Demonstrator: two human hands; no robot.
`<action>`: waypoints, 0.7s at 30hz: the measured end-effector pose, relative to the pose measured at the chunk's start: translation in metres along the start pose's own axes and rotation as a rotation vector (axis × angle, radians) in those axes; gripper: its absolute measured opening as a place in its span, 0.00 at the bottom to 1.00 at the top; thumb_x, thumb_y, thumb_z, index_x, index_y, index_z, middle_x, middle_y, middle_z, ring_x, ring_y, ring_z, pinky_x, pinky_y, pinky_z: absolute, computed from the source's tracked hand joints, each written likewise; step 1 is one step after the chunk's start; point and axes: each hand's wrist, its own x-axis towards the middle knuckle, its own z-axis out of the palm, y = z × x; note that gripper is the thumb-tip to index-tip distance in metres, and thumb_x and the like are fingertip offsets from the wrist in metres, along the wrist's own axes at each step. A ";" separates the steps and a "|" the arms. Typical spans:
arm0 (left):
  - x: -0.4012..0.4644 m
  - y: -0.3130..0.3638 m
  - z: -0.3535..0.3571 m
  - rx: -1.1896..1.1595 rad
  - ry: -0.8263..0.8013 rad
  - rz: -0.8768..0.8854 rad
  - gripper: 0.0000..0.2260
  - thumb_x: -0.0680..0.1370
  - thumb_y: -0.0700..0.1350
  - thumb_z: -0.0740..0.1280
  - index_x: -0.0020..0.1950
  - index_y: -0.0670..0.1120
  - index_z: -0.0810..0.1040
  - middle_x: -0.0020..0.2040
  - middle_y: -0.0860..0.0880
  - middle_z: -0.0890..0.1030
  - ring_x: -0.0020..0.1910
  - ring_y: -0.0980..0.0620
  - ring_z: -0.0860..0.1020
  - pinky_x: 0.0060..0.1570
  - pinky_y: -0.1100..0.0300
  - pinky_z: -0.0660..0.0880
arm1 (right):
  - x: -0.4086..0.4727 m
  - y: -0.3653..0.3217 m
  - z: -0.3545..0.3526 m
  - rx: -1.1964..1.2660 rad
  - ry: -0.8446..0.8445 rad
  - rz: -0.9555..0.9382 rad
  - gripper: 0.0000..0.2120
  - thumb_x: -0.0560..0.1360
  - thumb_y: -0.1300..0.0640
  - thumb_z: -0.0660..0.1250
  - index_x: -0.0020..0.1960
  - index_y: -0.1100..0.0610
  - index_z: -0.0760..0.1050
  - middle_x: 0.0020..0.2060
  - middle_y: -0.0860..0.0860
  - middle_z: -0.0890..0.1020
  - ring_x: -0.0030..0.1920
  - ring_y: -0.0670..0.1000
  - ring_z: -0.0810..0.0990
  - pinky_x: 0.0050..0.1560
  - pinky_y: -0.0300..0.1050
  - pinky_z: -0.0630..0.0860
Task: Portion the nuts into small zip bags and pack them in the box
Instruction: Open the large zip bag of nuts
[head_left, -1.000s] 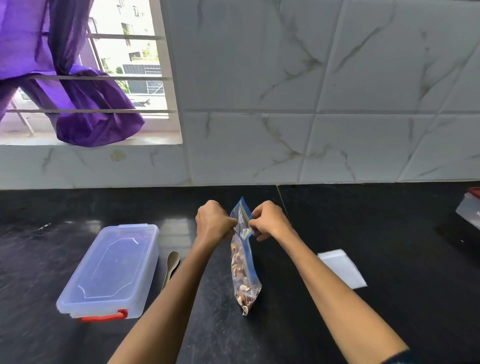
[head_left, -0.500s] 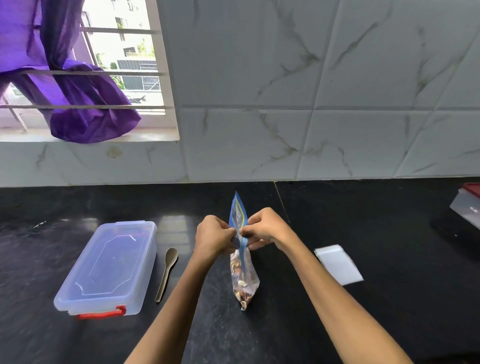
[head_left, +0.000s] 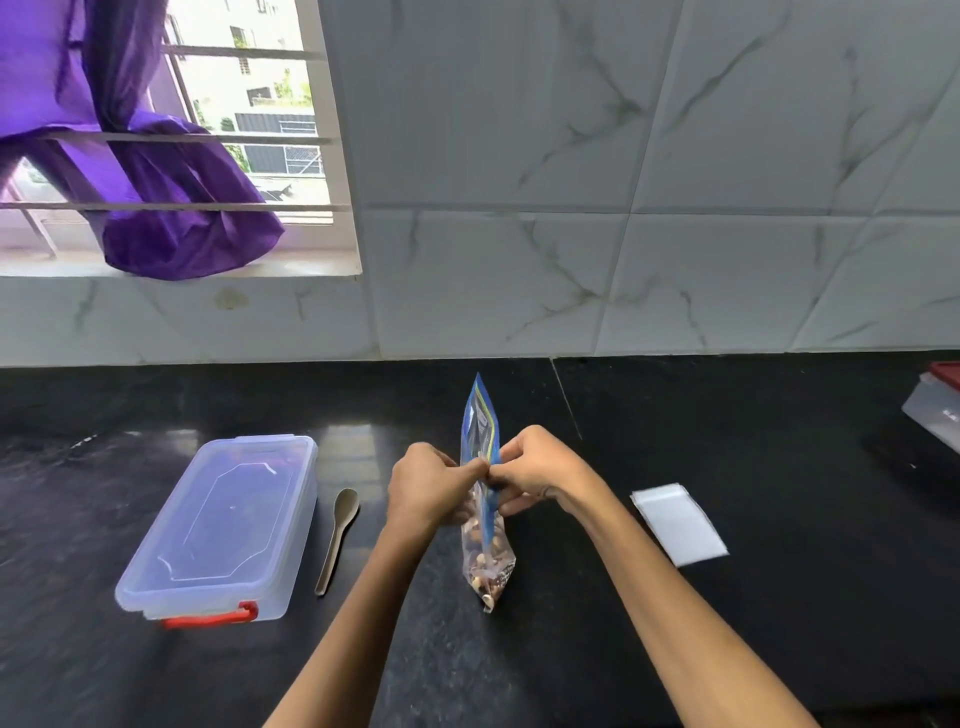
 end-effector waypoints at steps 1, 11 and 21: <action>-0.003 0.000 -0.001 -0.018 -0.069 -0.034 0.12 0.75 0.47 0.70 0.40 0.39 0.82 0.34 0.42 0.83 0.32 0.48 0.83 0.37 0.55 0.82 | -0.001 0.001 0.000 0.001 -0.004 0.001 0.09 0.77 0.61 0.66 0.52 0.66 0.79 0.44 0.60 0.83 0.46 0.57 0.85 0.41 0.42 0.82; -0.001 -0.002 -0.013 -0.115 0.026 -0.051 0.11 0.74 0.34 0.67 0.32 0.38 0.80 0.25 0.45 0.80 0.30 0.46 0.83 0.40 0.50 0.82 | -0.002 0.007 -0.010 -0.025 0.015 0.030 0.11 0.76 0.61 0.69 0.53 0.69 0.76 0.37 0.58 0.83 0.33 0.49 0.83 0.34 0.40 0.81; -0.023 -0.008 -0.006 -0.155 -0.146 -0.088 0.09 0.75 0.45 0.71 0.40 0.40 0.83 0.37 0.41 0.84 0.33 0.48 0.83 0.33 0.60 0.80 | -0.015 0.010 0.000 0.063 -0.129 0.018 0.11 0.74 0.67 0.68 0.55 0.70 0.78 0.45 0.63 0.83 0.35 0.51 0.83 0.36 0.38 0.81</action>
